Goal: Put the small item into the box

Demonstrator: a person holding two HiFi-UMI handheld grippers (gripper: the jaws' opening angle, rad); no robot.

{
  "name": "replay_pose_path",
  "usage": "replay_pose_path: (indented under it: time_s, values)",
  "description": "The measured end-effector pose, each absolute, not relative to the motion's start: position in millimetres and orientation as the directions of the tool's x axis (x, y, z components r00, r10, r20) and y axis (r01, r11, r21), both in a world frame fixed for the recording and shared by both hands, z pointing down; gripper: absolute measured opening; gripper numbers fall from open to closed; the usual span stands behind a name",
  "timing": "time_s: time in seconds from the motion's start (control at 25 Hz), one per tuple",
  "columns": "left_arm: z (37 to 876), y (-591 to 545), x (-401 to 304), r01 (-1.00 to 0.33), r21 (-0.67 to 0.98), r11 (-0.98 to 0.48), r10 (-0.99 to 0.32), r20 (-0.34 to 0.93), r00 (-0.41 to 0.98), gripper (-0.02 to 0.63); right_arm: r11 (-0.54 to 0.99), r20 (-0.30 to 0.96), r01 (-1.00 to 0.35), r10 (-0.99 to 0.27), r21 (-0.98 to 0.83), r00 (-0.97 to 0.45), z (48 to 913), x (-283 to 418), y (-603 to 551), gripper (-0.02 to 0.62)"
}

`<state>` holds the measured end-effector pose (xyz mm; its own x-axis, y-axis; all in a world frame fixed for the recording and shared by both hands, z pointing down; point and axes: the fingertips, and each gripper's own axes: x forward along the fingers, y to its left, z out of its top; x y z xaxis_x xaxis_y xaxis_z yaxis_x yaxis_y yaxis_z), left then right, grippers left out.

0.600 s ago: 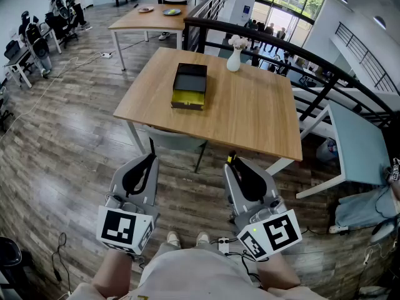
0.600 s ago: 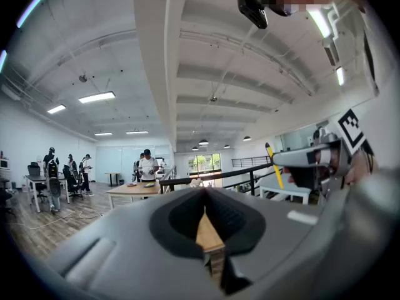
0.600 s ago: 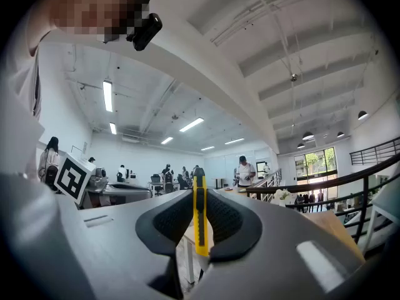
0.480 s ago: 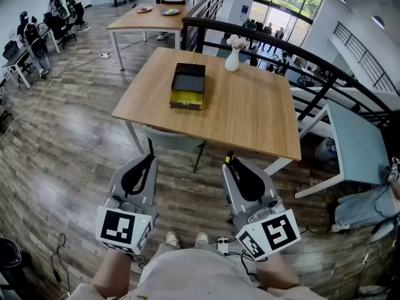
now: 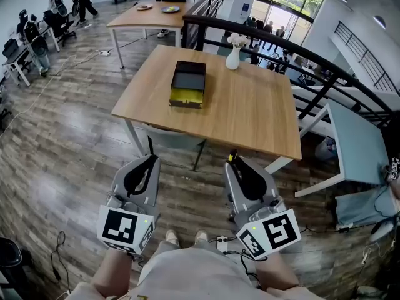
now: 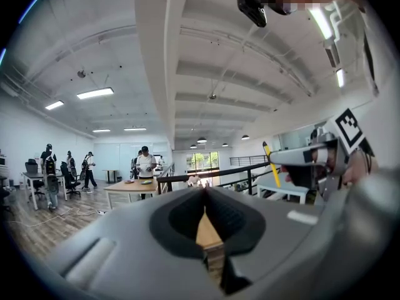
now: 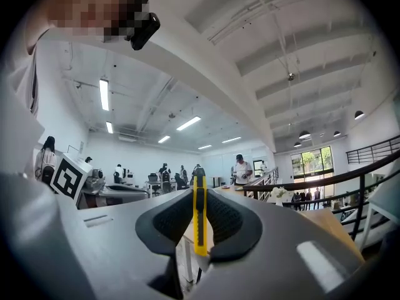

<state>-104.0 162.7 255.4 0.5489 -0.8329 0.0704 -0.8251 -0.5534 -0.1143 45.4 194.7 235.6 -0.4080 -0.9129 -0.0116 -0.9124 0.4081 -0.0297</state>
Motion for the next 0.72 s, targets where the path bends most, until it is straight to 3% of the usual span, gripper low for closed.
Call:
replay_pose_path:
  time_s: [0.72]
  values:
    - [269.9, 167.1, -74.5, -0.840, -0.134, -0.526, -0.850, 0.103, 0.516, 0.003, 0.444, 0.001, -0.895, -0.896, -0.040, -0.444, 248.4, 72.6, 190.7, 0.064]
